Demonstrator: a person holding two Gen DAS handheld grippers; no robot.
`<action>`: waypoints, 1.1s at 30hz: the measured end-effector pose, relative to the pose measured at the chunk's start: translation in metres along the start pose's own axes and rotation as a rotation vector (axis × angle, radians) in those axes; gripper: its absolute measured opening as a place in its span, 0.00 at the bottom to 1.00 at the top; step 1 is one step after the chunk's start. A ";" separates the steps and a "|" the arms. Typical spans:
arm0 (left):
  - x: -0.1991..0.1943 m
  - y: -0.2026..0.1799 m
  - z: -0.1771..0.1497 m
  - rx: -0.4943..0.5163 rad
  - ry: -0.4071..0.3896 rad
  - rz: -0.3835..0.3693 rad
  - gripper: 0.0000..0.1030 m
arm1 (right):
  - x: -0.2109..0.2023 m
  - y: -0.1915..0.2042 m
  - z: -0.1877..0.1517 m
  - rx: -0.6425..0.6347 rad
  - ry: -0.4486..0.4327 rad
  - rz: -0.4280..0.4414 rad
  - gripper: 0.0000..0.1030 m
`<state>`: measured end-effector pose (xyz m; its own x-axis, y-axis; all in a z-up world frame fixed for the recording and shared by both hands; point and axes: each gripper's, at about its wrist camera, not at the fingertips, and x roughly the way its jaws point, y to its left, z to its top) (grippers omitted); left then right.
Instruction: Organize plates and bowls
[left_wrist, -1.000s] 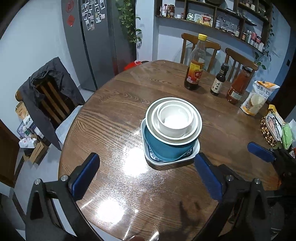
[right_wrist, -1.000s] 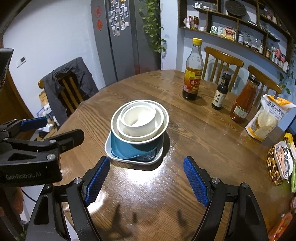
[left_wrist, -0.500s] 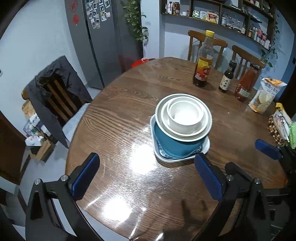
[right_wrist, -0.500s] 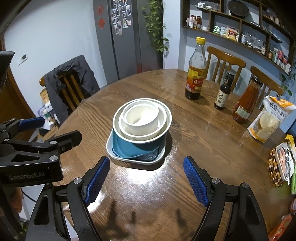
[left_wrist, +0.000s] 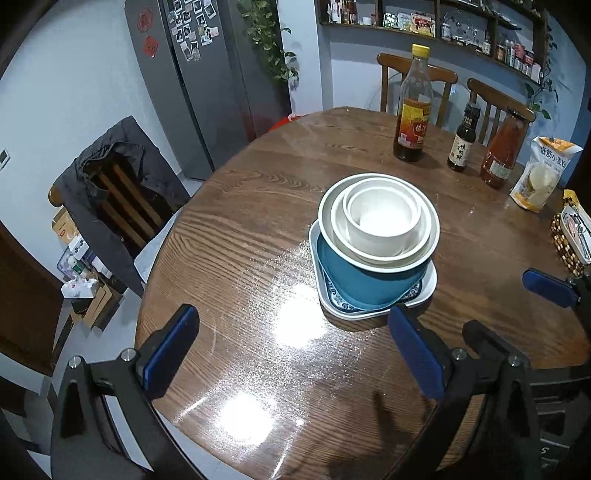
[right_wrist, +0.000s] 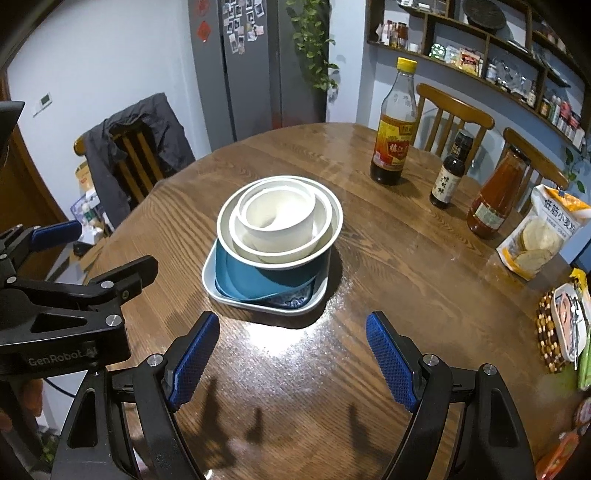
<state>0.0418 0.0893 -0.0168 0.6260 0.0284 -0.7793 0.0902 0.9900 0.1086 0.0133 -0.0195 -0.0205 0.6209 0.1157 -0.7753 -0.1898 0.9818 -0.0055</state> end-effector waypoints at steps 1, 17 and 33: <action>0.001 0.001 0.000 0.000 0.004 0.000 1.00 | 0.001 0.001 0.000 -0.002 0.002 -0.001 0.80; 0.013 0.006 -0.001 -0.007 0.023 0.022 1.00 | 0.006 -0.001 0.007 -0.003 0.005 -0.026 0.80; 0.019 0.003 0.001 0.004 0.042 0.011 1.00 | 0.009 0.001 0.011 -0.019 0.010 -0.022 0.80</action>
<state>0.0550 0.0926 -0.0309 0.5939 0.0454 -0.8032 0.0864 0.9890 0.1198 0.0272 -0.0152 -0.0206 0.6176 0.0925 -0.7811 -0.1905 0.9811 -0.0344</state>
